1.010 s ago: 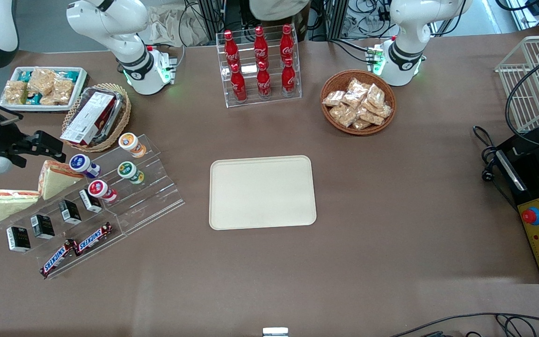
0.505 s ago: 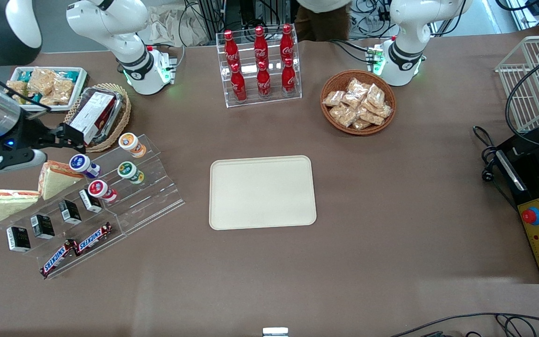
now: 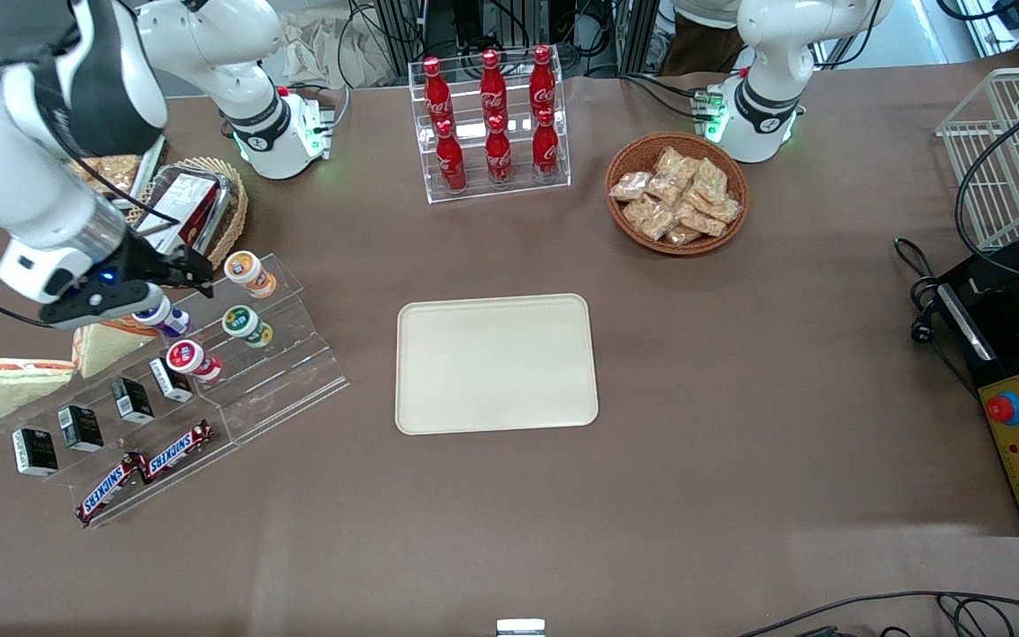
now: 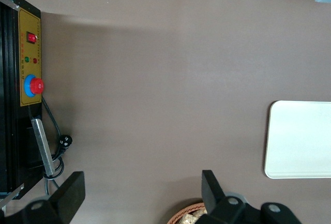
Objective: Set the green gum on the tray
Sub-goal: 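Lower the right gripper and close it around the green-labelled gum bottle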
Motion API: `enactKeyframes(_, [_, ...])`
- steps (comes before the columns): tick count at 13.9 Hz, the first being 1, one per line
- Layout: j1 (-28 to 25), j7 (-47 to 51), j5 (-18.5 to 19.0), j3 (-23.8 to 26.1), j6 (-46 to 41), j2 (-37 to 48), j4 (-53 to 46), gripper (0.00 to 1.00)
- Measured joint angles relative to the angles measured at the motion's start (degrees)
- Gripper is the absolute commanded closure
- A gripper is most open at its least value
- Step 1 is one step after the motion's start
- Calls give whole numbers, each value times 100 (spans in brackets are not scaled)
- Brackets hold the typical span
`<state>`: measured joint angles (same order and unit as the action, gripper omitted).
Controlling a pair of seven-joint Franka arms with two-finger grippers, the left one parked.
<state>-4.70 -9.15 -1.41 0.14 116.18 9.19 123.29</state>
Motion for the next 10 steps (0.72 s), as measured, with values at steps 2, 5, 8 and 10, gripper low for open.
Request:
enactKeyframes(2, [-76, -1, 1, 9, 663, -14, 560, 0])
enactKeyframes(5, [-99, -1, 4, 15, 1336, -83, 1104, 0])
enactKeyframes(8, [-99, -5, 6, 15, 1661, -258, 1255, 0])
enactKeyframes(10, [-99, -7, 8, 15, 1960, -376, 1398, 0])
